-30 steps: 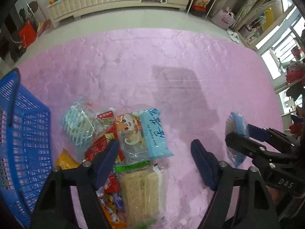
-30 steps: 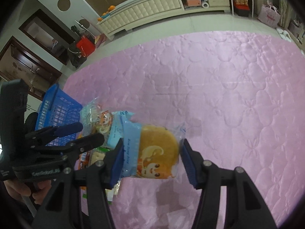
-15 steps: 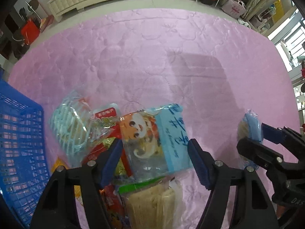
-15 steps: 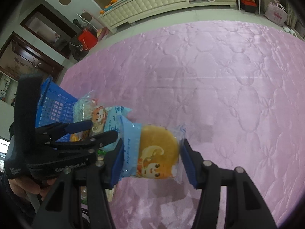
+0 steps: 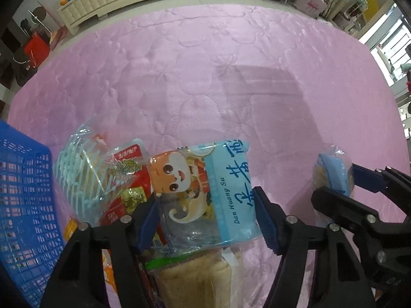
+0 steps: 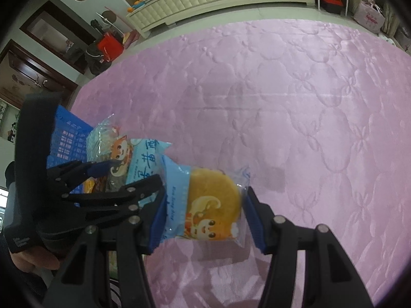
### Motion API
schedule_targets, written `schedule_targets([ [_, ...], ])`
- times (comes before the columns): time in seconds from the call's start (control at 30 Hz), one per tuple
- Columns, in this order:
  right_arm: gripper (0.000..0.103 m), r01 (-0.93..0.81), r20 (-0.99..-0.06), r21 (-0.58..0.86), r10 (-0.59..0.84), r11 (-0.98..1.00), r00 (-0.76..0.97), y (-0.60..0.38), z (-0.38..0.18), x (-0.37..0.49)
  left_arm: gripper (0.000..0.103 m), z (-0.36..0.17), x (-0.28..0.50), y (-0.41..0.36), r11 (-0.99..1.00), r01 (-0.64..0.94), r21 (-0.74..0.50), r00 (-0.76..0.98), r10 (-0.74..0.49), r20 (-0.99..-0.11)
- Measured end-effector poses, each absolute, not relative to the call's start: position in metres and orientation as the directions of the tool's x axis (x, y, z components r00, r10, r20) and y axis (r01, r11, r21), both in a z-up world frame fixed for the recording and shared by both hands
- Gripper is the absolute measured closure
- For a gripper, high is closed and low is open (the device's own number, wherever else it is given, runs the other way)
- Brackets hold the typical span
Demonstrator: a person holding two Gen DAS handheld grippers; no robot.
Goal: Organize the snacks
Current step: 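Lift both packets and carry them over the blue basket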
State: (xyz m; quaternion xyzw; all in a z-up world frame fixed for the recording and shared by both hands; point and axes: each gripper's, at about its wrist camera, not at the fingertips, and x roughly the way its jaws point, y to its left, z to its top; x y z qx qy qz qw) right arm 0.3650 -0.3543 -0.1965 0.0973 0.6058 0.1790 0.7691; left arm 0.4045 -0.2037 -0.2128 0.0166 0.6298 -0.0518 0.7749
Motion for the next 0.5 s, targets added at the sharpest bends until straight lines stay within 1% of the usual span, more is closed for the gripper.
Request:
schedule_targets([
  [0.13, 0.042, -0.156, -0.903, 0.345, 0.373, 0.925, 0.214, -0.354, -0.184, 0.356, 0.039, -0.194, 0.390, -0.205, 0.990, 0.122, -0.066, 0.236, -0.094, -0.967],
  [0.27, 0.042, -0.168, -0.905, 0.313, 0.348, 0.935, 0.247, -0.350, -0.159, 0.342, 0.039, -0.170, 0.373, -0.200, 0.987, 0.129, -0.098, 0.269, -0.130, -0.954],
  [0.5, 0.042, -0.213, -0.896, 0.256, 0.314, 0.943, 0.315, -0.329, -0.109, 0.314, 0.039, -0.130, 0.340, -0.166, 0.984, 0.122, -0.129, 0.348, -0.164, -0.923],
])
